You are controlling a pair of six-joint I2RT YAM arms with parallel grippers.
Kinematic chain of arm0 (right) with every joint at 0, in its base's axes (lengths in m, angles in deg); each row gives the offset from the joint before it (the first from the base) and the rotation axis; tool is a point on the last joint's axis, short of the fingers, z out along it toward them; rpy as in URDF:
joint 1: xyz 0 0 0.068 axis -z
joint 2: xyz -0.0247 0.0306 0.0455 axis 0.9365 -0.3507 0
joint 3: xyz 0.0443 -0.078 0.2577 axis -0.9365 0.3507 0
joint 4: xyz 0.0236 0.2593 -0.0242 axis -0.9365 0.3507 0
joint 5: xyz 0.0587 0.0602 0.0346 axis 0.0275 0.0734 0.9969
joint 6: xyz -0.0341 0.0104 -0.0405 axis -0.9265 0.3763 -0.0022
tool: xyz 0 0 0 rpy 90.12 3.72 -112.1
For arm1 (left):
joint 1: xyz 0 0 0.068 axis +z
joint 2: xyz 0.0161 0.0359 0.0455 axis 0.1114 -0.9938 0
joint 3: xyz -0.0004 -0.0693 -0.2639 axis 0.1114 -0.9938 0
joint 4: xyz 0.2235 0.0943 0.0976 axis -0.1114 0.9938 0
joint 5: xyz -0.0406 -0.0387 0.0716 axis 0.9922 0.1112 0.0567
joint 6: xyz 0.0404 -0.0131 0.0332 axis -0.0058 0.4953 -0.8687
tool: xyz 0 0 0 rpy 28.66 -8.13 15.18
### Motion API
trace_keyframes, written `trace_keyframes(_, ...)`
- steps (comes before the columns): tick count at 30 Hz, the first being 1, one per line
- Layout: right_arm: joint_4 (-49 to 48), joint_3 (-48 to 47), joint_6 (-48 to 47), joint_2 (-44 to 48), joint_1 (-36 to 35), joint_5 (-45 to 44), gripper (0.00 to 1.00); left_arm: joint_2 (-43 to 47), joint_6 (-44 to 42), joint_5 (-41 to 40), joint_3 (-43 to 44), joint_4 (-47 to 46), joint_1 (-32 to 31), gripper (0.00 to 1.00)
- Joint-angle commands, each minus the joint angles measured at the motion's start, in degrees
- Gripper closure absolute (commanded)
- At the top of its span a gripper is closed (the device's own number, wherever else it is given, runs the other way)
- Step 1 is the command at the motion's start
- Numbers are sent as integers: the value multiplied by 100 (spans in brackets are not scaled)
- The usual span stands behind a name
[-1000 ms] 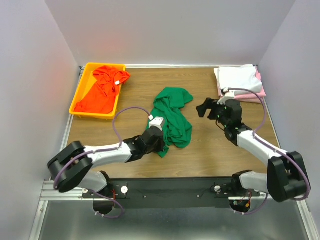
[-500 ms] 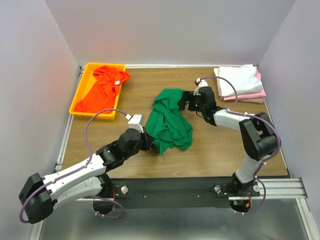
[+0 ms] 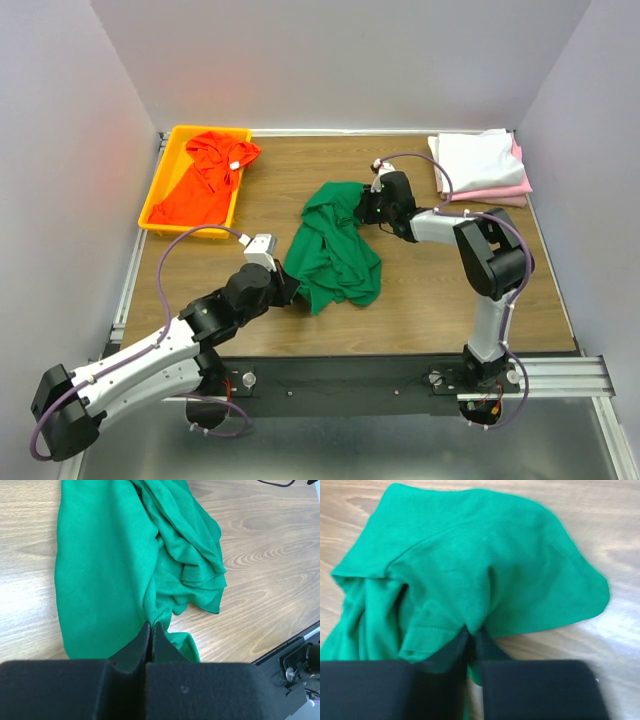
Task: Fold and stack the t-shirts
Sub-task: Flatten the tshirt out
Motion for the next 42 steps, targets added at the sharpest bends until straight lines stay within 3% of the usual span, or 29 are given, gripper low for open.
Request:
trace_keyframes(1,137,57,33,283,-30,363,94,-93,24,-235,-10,-100,69,100)
trace_keyframes(3,268,137,-46,512,-30,267,100,-189,-142,-218,69,-319,182,100)
trace_keyframes(11,1454,269,-573,2637,-30,-629,100,-568,-1381,-6,1526,-224,1184,100)
trace_keyframes(15,2253,322,-758,4199,-21,-1471,100,-402,-1707,-200,2352,110,1378,100)
trace_keyframes(21,3264,76,-995,5827,-21,-2395,100,195,-1822,-402,2951,549,1440,100)
trace_keyframes(26,3565,-56,-1110,6357,-21,-2871,100,522,-1953,-692,3268,831,1457,100)
trace_keyframes(32,3600,-126,-1013,6042,-21,-3038,100,84,-2217,-719,3531,664,1449,100)
trace_keyframes(42,3846,-715,-960,6744,-21,-2793,100,-58,-2674,-737,5051,673,1449,100)
